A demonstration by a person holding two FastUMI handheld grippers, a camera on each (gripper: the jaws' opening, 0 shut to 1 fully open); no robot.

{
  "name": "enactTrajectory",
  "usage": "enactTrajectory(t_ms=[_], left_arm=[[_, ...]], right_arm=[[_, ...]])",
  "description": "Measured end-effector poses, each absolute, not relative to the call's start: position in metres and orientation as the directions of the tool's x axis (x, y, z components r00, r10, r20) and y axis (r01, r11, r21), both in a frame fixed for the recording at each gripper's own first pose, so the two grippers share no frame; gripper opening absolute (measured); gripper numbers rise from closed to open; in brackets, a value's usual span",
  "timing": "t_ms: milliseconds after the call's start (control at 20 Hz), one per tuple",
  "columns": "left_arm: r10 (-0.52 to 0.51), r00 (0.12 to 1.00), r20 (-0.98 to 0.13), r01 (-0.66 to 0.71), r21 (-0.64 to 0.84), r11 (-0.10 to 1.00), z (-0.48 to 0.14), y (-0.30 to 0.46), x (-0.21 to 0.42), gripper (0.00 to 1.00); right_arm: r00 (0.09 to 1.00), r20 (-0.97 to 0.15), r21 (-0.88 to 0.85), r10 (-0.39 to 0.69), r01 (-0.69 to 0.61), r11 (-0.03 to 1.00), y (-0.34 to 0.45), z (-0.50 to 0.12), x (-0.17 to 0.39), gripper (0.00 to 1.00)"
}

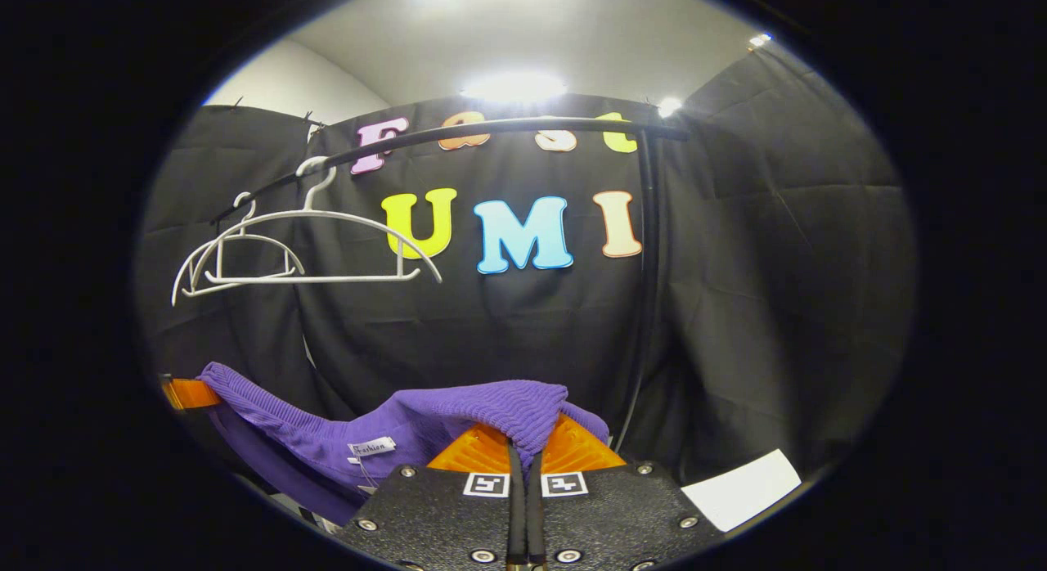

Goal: Grasp the clothes on the hanger with both hands and then place them into the laundry hamper below.

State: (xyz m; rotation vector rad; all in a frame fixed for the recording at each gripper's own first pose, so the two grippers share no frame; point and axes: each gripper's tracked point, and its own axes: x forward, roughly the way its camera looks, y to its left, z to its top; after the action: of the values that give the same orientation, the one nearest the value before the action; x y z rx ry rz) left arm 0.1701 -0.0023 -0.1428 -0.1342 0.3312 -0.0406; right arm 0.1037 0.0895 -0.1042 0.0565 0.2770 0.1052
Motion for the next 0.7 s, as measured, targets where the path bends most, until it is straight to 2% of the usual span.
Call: enactTrajectory(t_ms=[350,400,500,550,600,650,700], left_arm=[[-0.107,0.922,-0.373,0.073,-0.105,0.992,-0.173,0.024,0.101,0.07],[-0.1,0.919,-0.383,0.068,-0.095,0.993,-0.18,0.026,0.094,0.0],[-0.084,0.912,-0.402,0.053,-0.088,0.995,-0.195,0.024,0.086,0.0],[-0.076,0.909,-0.411,0.044,-0.087,0.995,-0.202,0.023,0.082,0.07],[-0.068,0.904,-0.422,0.033,-0.09,0.995,-0.209,0.023,0.079,0.07],[-0.066,0.898,-0.436,0.025,-0.099,0.995,-0.218,0.021,0.074,0.01],[-0.066,0.889,-0.453,0.019,-0.108,0.994,-0.227,0.02,0.069,0.07]], right_arm=[[0.942,-0.325,0.073,0.08,-0.06,0.996,0.104,-0.132,0.029,0.0],[0.933,-0.348,0.08,0.087,-0.063,0.995,0.106,-0.141,0.023,0.0],[0.916,-0.388,0.091,0.103,-0.074,0.993,0.109,-0.156,0.014,0.0],[0.908,-0.403,0.094,0.114,-0.083,0.992,0.112,-0.164,0.012,0.0],[0.899,-0.421,0.094,0.123,-0.091,0.991,0.114,-0.172,0.008,0.0],[0.888,-0.44,0.099,0.131,-0.098,0.99,0.117,-0.18,0.004,0.0],[0.88,-0.455,0.107,0.136,-0.097,0.989,0.117,-0.19,0.0,0.0]])
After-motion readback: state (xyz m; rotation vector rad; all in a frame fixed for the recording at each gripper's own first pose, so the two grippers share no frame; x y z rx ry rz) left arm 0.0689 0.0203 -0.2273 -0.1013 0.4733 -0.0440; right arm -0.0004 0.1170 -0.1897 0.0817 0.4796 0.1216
